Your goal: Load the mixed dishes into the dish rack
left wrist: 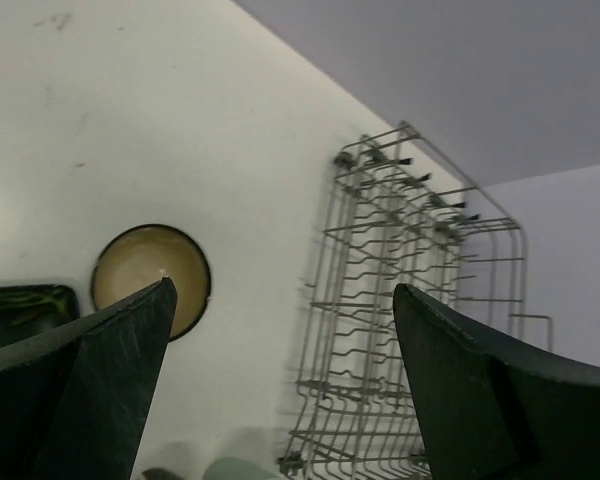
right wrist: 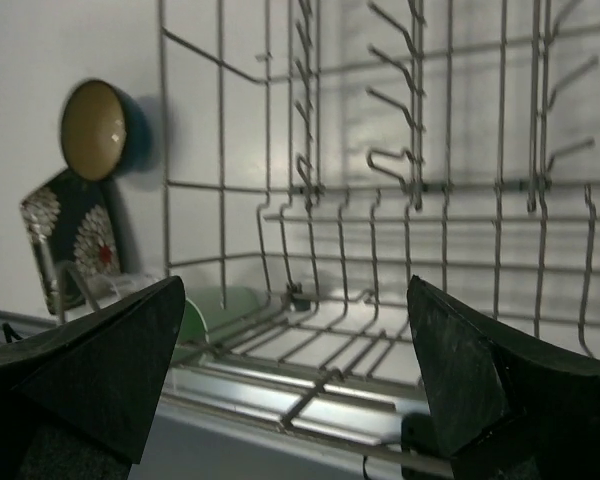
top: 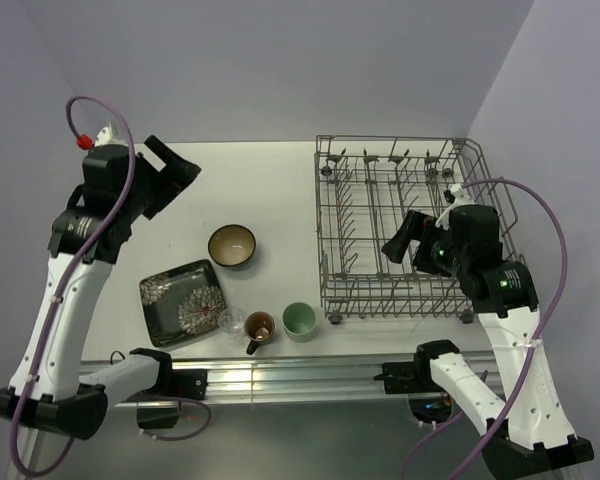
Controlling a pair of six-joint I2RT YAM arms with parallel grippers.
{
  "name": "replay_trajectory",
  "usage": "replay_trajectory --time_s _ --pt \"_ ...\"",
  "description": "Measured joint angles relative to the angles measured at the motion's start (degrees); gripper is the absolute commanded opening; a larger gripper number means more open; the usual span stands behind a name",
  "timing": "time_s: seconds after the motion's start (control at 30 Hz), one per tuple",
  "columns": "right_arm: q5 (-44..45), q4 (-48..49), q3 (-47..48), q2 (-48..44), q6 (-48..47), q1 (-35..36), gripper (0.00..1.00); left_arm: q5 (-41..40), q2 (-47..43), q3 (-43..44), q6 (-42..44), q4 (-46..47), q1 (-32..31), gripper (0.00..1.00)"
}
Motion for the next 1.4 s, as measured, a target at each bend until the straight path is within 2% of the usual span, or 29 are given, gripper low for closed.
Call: replay_trajectory --time_s 0.13,0.27,0.43,0.57,0.77,0.87,0.9,1.07,1.27,1.4 --pt "0.17 -6.75 0.0 -0.37 0.52 0.0 1.0 -3.89 6.62 2.75 1.97 -8.22 -1.33 0.93" --pt "-0.02 -8.07 0.59 -1.38 -0.09 0.0 0.99 -5.73 13.38 -3.48 2.38 -10.34 -3.08 0.89" --pt "1.88 -13.07 8.96 0.28 -1.38 0.09 0.98 -5.7 20.48 -10.75 2.43 -9.99 -3.63 0.81" --pt "2.71 -14.25 13.75 1.33 -1.75 0.13 0.98 -6.36 25.94 -9.84 3.26 -8.2 -3.63 0.81" --pt "3.61 -16.06 17.92 3.61 -1.92 0.13 0.98 -7.58 36.37 -3.96 4.98 -6.97 -3.78 0.78" --pt "4.35 -16.63 20.65 5.79 -2.01 0.13 0.98 -7.93 40.48 -2.58 5.79 -6.25 -3.91 0.69" --pt "4.5 -16.72 21.46 6.38 -2.03 0.13 0.97 -8.0 41.68 -2.49 6.03 -5.92 -3.96 0.62" --pt "5.01 -17.55 23.89 8.24 -2.03 0.13 0.97 -8.04 44.63 -1.88 7.13 -6.1 -4.02 0.52" --pt "5.66 -18.47 24.39 8.44 -2.03 0.13 0.96 -8.22 46.03 -1.31 8.74 -6.1 -4.09 0.31" --pt "5.77 -18.62 24.26 8.44 -2.01 0.13 0.96 -6.4 46.34 -0.74 9.81 -6.6 -4.17 0.0"
